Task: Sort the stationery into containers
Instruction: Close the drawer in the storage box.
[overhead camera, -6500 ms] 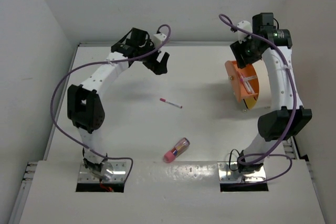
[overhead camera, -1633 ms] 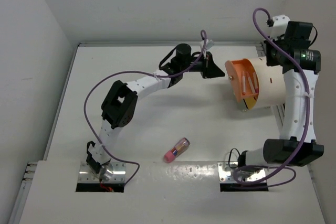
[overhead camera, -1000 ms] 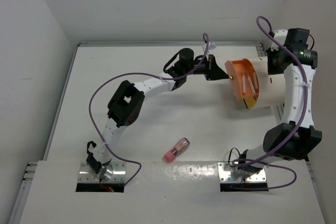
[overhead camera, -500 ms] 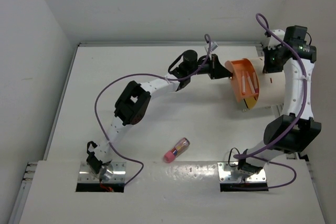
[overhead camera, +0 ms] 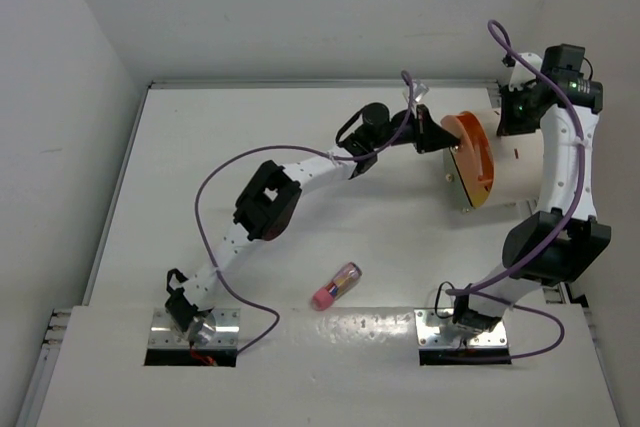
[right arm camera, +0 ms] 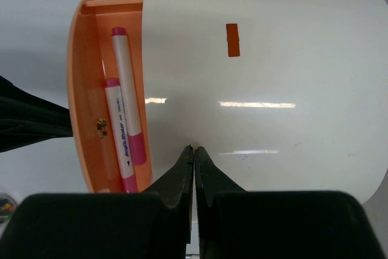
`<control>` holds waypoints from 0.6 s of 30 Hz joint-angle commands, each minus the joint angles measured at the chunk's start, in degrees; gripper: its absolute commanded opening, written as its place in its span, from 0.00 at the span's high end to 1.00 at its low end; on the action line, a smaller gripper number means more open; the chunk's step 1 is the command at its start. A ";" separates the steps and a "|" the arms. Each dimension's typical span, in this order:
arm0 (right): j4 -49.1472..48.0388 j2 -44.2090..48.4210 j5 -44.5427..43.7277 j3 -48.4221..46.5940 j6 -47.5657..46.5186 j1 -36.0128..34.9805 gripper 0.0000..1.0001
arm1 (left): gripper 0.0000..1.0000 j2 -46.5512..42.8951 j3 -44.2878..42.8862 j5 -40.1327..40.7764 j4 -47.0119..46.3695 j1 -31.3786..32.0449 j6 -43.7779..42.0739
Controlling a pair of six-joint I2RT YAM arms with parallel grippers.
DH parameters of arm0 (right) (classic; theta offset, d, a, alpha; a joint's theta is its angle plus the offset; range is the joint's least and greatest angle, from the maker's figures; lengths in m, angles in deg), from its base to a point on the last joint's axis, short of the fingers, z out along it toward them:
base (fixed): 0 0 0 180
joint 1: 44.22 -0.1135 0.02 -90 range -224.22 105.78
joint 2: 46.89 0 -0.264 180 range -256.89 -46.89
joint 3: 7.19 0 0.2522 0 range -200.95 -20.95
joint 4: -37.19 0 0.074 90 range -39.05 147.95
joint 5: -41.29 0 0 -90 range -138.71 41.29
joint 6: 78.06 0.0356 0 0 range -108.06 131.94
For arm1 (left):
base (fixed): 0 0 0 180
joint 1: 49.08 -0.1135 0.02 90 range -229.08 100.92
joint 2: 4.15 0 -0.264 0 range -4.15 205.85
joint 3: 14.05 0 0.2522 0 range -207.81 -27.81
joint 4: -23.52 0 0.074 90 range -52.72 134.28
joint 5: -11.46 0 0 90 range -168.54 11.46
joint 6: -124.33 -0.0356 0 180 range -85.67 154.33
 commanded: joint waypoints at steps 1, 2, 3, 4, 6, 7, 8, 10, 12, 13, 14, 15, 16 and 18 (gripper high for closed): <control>5.41 -2.79 1.86 -0.34 -0.66 0.41 0.99 | 1.00 2.97 -1.91 -0.49 -0.91 2.65 -0.36; 5.59 -2.96 2.12 -0.51 -0.75 0.32 0.99 | 1.00 3.67 -2.60 -0.23 -1.09 2.91 -0.53; 6.02 -3.05 2.47 -0.69 -0.75 0.41 0.99 | 1.00 4.11 -3.05 0.03 -1.18 3.00 -0.62; 6.03 -3.05 2.65 -0.87 -0.67 0.32 0.99 | 1.00 5.07 -3.40 0.29 -1.26 3.35 -0.97; 6.38 -3.05 3.18 -0.78 -0.93 0.32 0.99 | 1.00 5.96 -4.72 0.12 -2.49 3.79 -1.32; 6.47 -3.31 3.09 -0.95 -0.93 0.32 0.99 | 0.98 6.66 -4.98 0.12 -2.76 4.23 -1.93; 6.99 -3.49 3.27 -1.13 -1.10 0.41 0.99 | 0.98 6.93 -5.42 0.12 -2.93 4.41 -2.20; 7.61 -3.84 3.62 -1.74 -1.28 0.41 0.99 | 0.95 7.54 -5.95 0.12 -3.37 4.93 -3.42; 8.05 -3.75 3.88 -1.83 -1.28 0.32 0.99 | 0.94 7.90 -6.57 0.73 -3.46 5.11 -4.22; 8.05 -3.75 4.06 -1.75 -1.37 0.32 0.99 | 0.92 8.16 -6.65 1.35 -3.55 5.29 -4.83; 8.14 -3.75 4.15 -1.66 -1.28 0.32 0.99 | 0.91 8.33 -6.83 1.70 -3.55 5.46 -4.84; 8.22 -3.67 4.23 -1.83 -1.45 0.32 0.99 | 0.90 8.60 -7.35 1.88 -3.55 5.47 -4.92; 8.40 -3.75 4.41 -1.92 -1.46 0.41 0.99 | 0.86 9.38 -7.88 2.23 -3.55 5.47 -5.01; 8.84 -3.84 4.58 -2.18 -1.37 0.32 0.99 | 0.81 10.61 -9.02 2.58 -3.55 5.73 -5.01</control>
